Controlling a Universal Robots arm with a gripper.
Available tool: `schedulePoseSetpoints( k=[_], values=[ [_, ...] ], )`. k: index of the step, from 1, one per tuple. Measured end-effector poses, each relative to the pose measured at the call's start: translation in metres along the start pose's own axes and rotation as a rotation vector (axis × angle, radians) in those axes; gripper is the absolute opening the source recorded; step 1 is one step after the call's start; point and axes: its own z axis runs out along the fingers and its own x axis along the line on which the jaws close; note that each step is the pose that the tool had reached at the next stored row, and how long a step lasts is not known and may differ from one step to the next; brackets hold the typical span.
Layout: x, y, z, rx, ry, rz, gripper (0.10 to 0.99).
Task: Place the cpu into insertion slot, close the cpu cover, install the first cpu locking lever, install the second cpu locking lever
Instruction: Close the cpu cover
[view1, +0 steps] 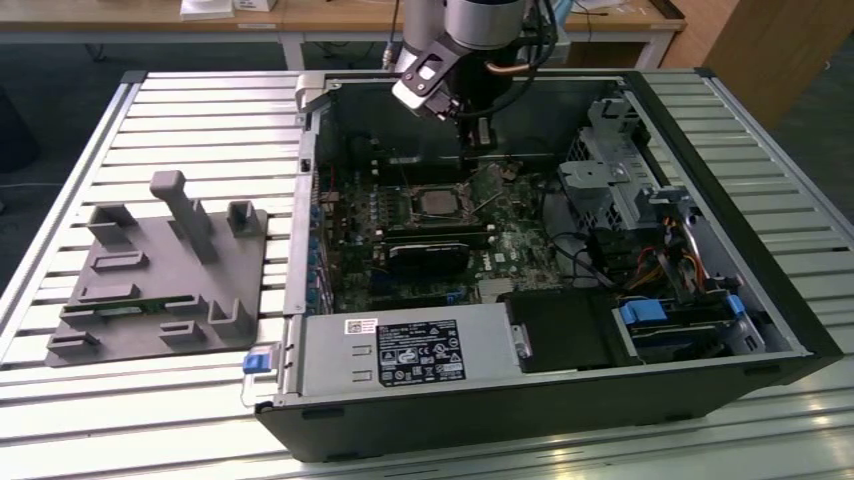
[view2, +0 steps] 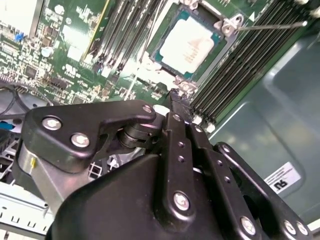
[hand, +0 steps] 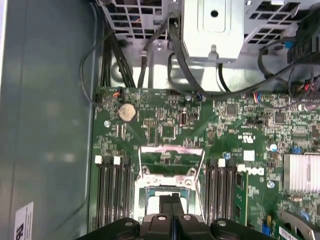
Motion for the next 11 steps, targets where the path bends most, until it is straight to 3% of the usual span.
schedulePoseSetpoints(
  k=[11],
  values=[
    [-0.0003,0.0162,0.0018,0.000,0.0000,0.000,0.106]
  ],
)
